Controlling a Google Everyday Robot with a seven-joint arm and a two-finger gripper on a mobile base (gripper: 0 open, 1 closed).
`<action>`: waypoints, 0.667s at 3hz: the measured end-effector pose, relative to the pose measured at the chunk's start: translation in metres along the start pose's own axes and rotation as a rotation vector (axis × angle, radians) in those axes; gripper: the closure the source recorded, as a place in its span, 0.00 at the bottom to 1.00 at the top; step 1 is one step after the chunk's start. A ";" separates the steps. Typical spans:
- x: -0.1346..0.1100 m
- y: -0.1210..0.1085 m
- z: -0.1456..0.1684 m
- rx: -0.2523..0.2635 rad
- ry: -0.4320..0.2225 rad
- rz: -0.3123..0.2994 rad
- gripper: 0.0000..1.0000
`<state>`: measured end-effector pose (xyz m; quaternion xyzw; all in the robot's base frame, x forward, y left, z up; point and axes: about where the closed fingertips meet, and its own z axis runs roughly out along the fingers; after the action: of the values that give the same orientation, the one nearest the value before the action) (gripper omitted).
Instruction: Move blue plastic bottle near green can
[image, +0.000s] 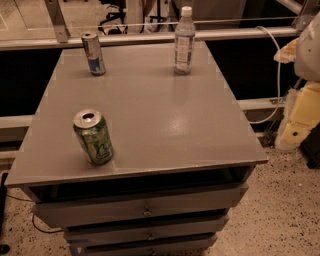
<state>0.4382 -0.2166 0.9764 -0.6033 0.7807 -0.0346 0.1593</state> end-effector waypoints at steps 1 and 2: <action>0.000 0.000 0.000 0.000 0.000 0.000 0.00; -0.003 -0.011 0.001 0.026 -0.029 0.008 0.00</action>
Offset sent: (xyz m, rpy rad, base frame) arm 0.0268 -0.0023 0.0009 0.0576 -0.0566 -0.0125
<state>0.4489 -0.2170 0.9790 -0.5986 0.7801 -0.0356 0.1785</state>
